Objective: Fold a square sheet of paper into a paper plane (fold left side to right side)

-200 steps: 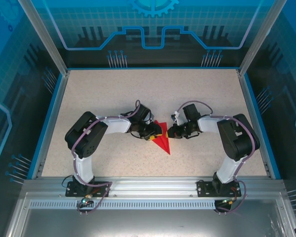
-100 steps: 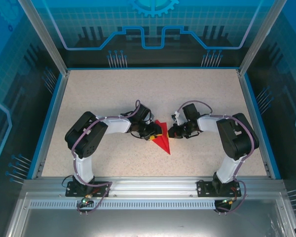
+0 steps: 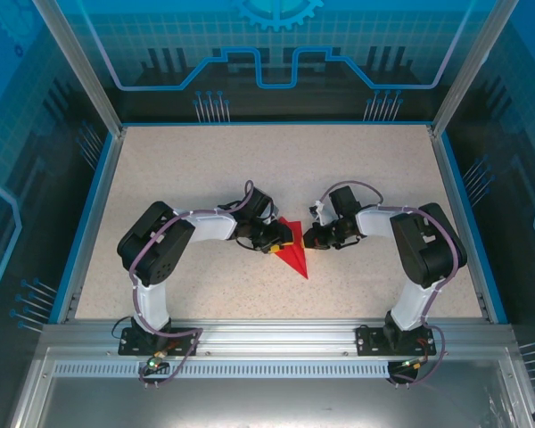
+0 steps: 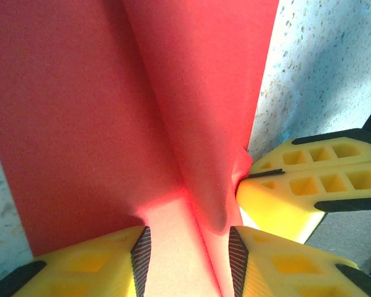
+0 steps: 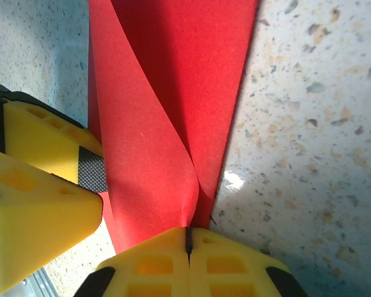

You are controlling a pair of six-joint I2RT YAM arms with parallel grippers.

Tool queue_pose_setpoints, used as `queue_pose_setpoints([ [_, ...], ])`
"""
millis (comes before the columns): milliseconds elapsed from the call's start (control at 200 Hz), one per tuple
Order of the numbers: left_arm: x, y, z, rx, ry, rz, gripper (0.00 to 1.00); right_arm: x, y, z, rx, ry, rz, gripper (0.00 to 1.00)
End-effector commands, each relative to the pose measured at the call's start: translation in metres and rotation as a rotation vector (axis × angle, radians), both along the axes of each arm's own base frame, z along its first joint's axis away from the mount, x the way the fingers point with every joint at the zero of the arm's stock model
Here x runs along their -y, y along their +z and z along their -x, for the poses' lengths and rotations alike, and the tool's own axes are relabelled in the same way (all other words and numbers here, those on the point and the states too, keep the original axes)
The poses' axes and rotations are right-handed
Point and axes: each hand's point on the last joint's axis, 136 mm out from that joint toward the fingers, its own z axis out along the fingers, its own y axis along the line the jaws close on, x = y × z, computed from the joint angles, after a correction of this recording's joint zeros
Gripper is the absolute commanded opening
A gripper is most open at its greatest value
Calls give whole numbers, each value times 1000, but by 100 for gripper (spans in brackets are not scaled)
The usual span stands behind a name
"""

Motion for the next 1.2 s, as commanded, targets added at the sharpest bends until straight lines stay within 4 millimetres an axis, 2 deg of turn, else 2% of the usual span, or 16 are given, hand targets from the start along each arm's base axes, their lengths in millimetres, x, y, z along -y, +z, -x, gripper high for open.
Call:
queue_pose_setpoints([
  [0,-11,-25,9,-52,-1,-83,42,2,-2,-5,4,1,14,4],
  [430,-11,-26,10,-55,-5,-82,42,4,-11,-1,-28,7,45,4],
  [565,-11,-23,9,-43,-8,-77,42,8,-18,8,-70,10,78,4],
  [705,-10,-9,6,-13,-18,-74,42,15,-29,20,-125,12,137,4],
  [875,-9,22,-1,52,-33,-64,46,21,-39,26,-160,1,184,4],
  [955,-6,33,-3,73,-35,-48,46,22,-41,27,-167,0,192,4],
  [970,-5,35,-4,76,-36,-42,46,19,-36,20,-148,0,185,4],
  [1085,4,39,-6,72,-54,-10,39,18,-35,17,-142,3,188,3],
  [1190,14,35,-9,57,-71,15,33,18,-35,17,-138,8,195,3],
])
